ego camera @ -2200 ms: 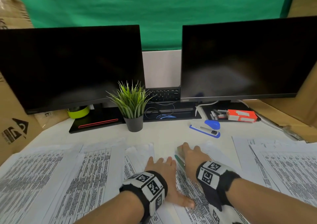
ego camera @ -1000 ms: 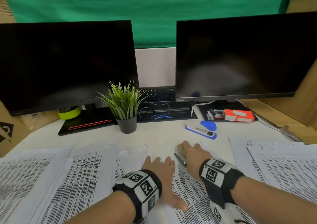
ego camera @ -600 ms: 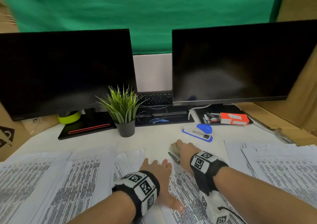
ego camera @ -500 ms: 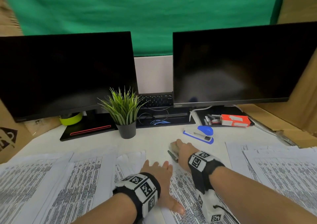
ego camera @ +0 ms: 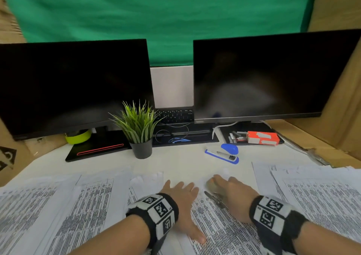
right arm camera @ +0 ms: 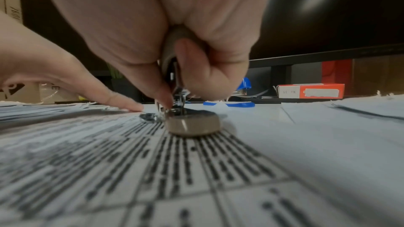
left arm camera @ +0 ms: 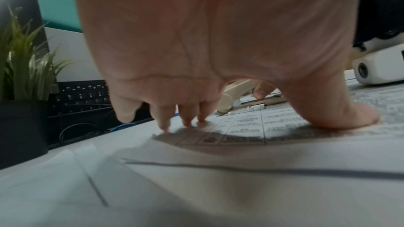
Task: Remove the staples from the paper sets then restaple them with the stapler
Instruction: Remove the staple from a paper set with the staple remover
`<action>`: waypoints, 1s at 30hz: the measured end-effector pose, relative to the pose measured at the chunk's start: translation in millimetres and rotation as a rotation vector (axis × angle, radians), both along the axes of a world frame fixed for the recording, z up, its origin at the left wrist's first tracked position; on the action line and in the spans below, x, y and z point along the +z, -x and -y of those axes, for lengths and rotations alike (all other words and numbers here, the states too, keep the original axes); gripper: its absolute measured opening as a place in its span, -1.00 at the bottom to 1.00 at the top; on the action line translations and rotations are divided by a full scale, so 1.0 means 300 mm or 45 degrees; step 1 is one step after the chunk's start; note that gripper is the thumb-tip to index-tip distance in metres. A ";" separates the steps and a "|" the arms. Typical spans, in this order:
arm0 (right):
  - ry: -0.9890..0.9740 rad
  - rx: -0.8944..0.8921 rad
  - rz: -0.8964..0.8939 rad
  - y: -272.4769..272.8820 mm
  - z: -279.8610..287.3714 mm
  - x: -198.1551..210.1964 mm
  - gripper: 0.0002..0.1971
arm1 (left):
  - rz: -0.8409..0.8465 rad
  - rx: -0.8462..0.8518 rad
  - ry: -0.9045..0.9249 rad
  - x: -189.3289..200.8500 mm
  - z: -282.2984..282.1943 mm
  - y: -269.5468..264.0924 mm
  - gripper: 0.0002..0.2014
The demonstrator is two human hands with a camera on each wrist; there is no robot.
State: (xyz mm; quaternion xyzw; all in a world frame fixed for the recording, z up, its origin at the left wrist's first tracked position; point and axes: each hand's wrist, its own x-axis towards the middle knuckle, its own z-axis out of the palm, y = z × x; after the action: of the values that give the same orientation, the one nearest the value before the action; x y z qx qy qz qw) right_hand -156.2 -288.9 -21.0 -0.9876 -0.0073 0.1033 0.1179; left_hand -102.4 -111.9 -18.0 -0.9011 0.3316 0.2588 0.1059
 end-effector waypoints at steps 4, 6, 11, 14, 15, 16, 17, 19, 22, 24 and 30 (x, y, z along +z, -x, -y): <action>-0.008 -0.060 -0.005 -0.023 -0.031 0.005 -0.33 | -0.047 -0.027 -0.024 0.002 0.014 -0.002 0.21; 0.000 -0.072 -0.010 -0.041 -0.040 0.010 -0.38 | -0.038 -0.038 -0.034 0.001 0.018 -0.001 0.21; 0.031 -0.124 -0.033 -0.105 -0.063 -0.005 -0.39 | -0.031 -0.046 -0.034 -0.005 0.020 -0.006 0.22; -0.051 -0.192 0.006 -0.184 -0.096 -0.023 -0.48 | -0.042 -0.051 -0.045 -0.013 0.019 -0.009 0.22; -0.076 -0.170 0.017 -0.213 -0.099 -0.023 -0.53 | -0.041 -0.050 -0.047 -0.012 0.019 -0.011 0.22; -0.090 -0.131 0.021 -0.234 -0.098 -0.019 -0.57 | -0.037 -0.050 -0.050 -0.011 0.020 -0.013 0.22; -0.087 -0.095 0.022 -0.248 -0.091 -0.013 -0.57 | -0.030 -0.051 -0.054 -0.009 0.021 -0.015 0.22; -0.054 -0.089 0.039 -0.251 -0.057 -0.002 -0.53 | -0.020 -0.059 -0.063 -0.005 0.024 -0.017 0.23; -0.038 -0.115 0.072 -0.190 0.014 0.002 -0.54 | -0.021 -0.064 -0.065 0.001 0.030 -0.020 0.23; 0.020 -0.046 0.008 -0.129 0.053 -0.005 -0.51 | -0.030 -0.065 -0.069 0.007 0.031 -0.019 0.22; 0.085 -0.060 -0.041 -0.075 0.037 -0.023 -0.43 | -0.027 -0.090 -0.077 0.027 0.042 -0.005 0.20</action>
State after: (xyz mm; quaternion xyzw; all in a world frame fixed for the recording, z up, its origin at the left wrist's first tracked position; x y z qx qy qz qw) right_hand -133.7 -300.0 -28.1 -0.9891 0.0214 0.1164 0.0874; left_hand -100.8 -124.6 -9.8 -0.8824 0.3563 0.2742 0.1386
